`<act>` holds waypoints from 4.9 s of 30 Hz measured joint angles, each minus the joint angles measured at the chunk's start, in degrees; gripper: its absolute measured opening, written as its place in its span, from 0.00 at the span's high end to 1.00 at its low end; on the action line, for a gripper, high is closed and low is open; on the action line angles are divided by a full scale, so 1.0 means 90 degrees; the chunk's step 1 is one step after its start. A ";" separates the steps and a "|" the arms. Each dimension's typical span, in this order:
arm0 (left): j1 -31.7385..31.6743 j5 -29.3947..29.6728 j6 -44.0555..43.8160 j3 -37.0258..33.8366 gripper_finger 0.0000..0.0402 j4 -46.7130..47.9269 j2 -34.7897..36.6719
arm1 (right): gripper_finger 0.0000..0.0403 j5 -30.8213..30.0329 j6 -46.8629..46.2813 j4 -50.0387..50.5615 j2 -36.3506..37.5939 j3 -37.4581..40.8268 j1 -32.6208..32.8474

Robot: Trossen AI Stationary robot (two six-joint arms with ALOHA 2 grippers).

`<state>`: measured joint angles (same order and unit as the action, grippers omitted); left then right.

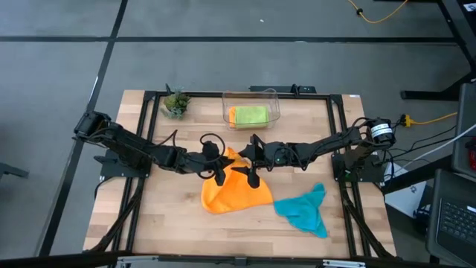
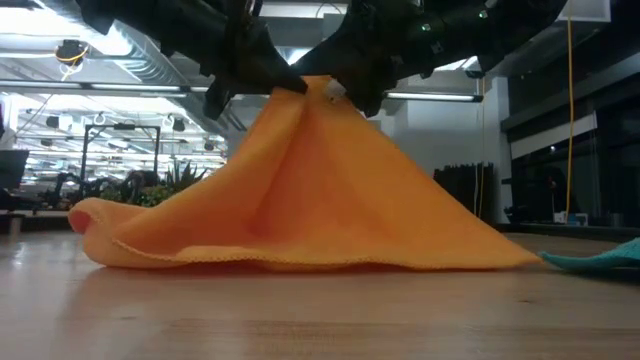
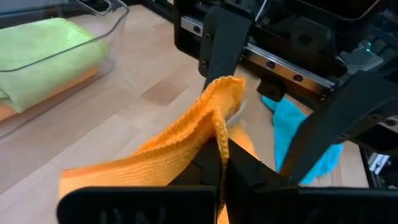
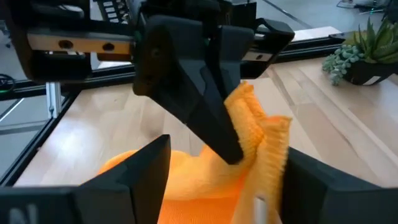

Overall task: Fold microfiber towels
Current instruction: Fold the orange microfiber cloth

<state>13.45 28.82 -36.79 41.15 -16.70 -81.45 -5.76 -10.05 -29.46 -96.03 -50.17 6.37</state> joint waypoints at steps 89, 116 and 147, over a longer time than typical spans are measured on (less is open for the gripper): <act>0.0816 -0.1484 0.1701 0.0090 0.63 0.0678 0.2069 | 1.00 0.3103 0.1661 -0.0055 0.0277 -0.0124 0.0134; 0.0899 -0.2475 0.2438 0.0078 0.63 -0.1678 -0.0199 | 0.98 0.6533 0.2507 0.0309 0.0432 -0.0860 0.0025; 0.1120 -0.3866 0.0635 0.0085 0.63 -0.0370 -0.0576 | 0.98 0.5528 0.2719 0.1344 0.0435 -0.0850 -0.0070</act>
<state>23.53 -5.98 -31.07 41.91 -20.03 -86.63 43.99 14.43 -17.36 -92.11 -57.82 5.74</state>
